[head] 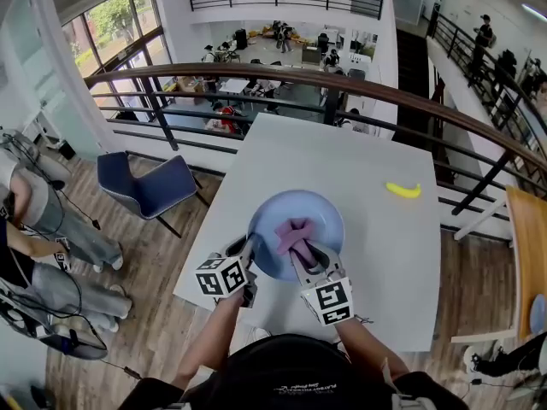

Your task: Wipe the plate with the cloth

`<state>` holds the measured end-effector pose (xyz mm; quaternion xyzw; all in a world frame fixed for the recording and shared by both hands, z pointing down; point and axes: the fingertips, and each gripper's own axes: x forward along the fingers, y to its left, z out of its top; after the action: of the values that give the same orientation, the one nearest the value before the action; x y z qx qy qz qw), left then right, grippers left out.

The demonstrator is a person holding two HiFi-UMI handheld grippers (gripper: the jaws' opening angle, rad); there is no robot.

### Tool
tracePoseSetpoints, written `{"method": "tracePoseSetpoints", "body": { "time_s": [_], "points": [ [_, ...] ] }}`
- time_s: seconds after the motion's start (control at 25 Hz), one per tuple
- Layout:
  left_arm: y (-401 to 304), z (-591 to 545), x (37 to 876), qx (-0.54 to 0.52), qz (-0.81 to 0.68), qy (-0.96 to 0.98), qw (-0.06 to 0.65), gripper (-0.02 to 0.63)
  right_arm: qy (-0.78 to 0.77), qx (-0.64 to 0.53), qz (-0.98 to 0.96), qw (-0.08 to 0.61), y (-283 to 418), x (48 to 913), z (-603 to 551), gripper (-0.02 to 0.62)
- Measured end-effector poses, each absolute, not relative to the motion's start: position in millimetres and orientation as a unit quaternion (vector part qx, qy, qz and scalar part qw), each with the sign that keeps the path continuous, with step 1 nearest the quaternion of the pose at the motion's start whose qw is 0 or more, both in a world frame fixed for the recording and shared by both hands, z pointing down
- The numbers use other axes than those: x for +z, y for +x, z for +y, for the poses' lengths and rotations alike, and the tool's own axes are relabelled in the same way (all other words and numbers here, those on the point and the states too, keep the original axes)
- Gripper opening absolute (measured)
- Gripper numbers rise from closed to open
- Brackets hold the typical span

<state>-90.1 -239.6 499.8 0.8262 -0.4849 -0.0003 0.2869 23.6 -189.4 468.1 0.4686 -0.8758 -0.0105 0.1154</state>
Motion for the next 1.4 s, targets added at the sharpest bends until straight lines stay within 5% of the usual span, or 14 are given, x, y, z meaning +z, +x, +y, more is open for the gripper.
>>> {"method": "tracePoseSetpoints", "body": {
  "time_s": [1.4],
  "points": [
    [-73, -220, 486, 0.009, -0.476, 0.845, 0.243, 0.029, 0.396, -0.028, -0.903, 0.161, -36, 458, -209, 0.114]
  ]
}}
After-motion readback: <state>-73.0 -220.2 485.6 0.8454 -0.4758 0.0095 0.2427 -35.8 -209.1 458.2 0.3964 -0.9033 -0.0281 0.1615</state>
